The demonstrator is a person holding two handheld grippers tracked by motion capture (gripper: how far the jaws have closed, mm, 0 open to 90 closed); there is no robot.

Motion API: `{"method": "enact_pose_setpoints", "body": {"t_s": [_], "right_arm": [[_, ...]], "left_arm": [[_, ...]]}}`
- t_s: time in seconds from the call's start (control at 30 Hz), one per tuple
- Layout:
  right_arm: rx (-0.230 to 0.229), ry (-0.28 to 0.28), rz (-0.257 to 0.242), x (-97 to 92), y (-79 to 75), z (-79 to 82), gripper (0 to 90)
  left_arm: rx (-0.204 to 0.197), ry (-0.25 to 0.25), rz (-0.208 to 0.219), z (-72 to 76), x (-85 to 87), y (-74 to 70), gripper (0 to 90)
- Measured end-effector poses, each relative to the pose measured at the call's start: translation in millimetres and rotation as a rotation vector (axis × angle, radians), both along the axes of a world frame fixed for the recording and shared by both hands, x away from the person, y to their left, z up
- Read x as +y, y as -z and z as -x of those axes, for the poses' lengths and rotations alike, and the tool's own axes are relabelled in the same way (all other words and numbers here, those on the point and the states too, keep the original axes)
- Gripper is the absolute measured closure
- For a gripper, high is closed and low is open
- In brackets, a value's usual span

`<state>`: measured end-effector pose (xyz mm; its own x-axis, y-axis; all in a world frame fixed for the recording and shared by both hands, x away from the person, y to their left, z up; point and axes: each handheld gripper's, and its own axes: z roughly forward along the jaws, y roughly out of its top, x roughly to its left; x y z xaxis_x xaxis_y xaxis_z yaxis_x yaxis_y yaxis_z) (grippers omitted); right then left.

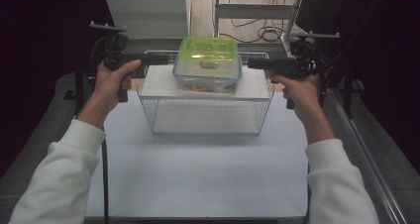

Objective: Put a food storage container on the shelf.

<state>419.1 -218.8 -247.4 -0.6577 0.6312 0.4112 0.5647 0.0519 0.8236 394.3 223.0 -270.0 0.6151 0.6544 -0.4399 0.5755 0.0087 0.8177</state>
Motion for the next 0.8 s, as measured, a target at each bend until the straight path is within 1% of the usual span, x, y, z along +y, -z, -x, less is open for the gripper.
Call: {"method": "enact_pose_setpoints", "body": {"t_s": [0.03, 0.07, 0.1, 0.13, 0.17, 0.2, 0.23, 0.27, 0.3, 0.33, 0.37, 0.4, 0.43, 0.47, 0.5, 0.53, 0.57, 0.6, 0.63, 0.67, 0.7, 0.73, 0.8], "right_arm": [[-0.011, -0.017, 0.021, -4.1, 5.3, 10.3, 36.6], [-0.021, -0.023, 0.046, -5.7, 8.5, 15.8, 36.5], [-0.028, -0.035, 0.081, -7.0, 13.3, 22.1, 36.0], [-0.028, -0.035, 0.081, -7.0, 13.3, 22.1, 36.0], [-0.033, -0.048, 0.121, -8.9, 21.4, 29.4, 35.3], [-0.033, -0.048, 0.121, -8.9, 21.4, 29.4, 35.3], [-0.031, -0.059, 0.146, -12.1, 31.0, 37.8, 34.9], [-0.031, -0.059, 0.146, -12.1, 31.0, 37.8, 34.9], [-0.028, -0.065, 0.169, -15.5, 42.7, 48.1, 34.8], [-0.028, -0.065, 0.169, -15.5, 42.7, 48.1, 34.8], [-0.024, -0.066, 0.178, -16.3, 47.1, 51.8, 34.7], [-0.022, -0.070, 0.187, -17.3, 53.1, 56.8, 34.7], [-0.023, -0.080, 0.199, -19.4, 65.7, 66.7, 34.7], [-0.023, -0.080, 0.199, -19.4, 65.7, 66.7, 34.7], [-0.025, -0.086, 0.208, -20.8, 79.6, 75.3, 34.7], [-0.025, -0.086, 0.208, -20.8, 79.6, 75.3, 34.7], [-0.021, -0.089, 0.223, -21.3, 93.6, 83.0, 34.7], [-0.021, -0.089, 0.223, -21.3, 93.6, 83.0, 34.7], [-0.016, -0.094, 0.231, -21.3, 100.7, 86.0, 34.7], [-0.009, -0.094, 0.247, -20.1, 111.6, 91.0, 34.7], [-0.005, -0.096, 0.259, -19.5, 118.8, 94.3, 34.7], [0.009, -0.099, 0.272, -18.3, 128.0, 98.4, 34.7], [0.022, -0.103, 0.296, -17.1, 141.3, 103.6, 34.8]], "left_arm": [[-0.013, 0.016, -0.014, 13.7, 1.2, 7.4, 20.7], [-0.016, 0.023, -0.012, 21.9, 1.8, 13.0, 20.7], [-0.013, 0.024, -0.018, 26.5, 1.7, 16.5, 20.7], [-0.013, 0.024, -0.018, 26.5, 1.7, 16.5, 20.7], [-0.022, 0.034, -0.059, 38.6, 0.5, 25.7, 20.7], [-0.022, 0.034, -0.059, 38.6, 0.5, 25.7, 20.7], [-0.025, 0.041, -0.085, 49.8, -0.5, 35.0, 20.8], [-0.025, 0.041, -0.085, 49.8, -0.5, 35.0, 20.9], [-0.022, 0.055, -0.107, 60.1, -1.4, 45.0, 20.9], [-0.022, 0.055, -0.107, 60.1, -1.4, 45.0, 21.1], [-0.020, 0.056, -0.119, 65.1, -2.1, 50.3, 21.1], [-0.019, 0.060, -0.135, 70.2, -2.9, 55.7, 21.2], [-0.019, 0.068, -0.157, 80.5, -5.1, 66.6, 21.5], [-0.019, 0.068, -0.157, 80.5, -5.1, 66.6, 21.6], [-0.015, 0.072, -0.167, 90.2, -7.3, 78.0, 21.8], [-0.015, 0.072, -0.167, 90.2, -7.3, 78.0, 21.9], [-0.006, 0.078, -0.179, 98.5, -8.9, 90.2, 21.9], [-0.006, 0.078, -0.179, 98.5, -8.9, 90.2, 21.9], [0.003, 0.078, -0.182, 104.1, -9.5, 100.0, 21.9], [0.007, 0.078, -0.184, 108.1, -9.8, 106.9, 22.1], [0.013, 0.074, -0.192, 112.9, -10.0, 115.7, 22.1], [0.017, 0.068, -0.198, 116.1, -10.2, 121.4, 22.1], [0.032, 0.060, -0.217, 124.8, -11.3, 137.1, 22.3]]}}
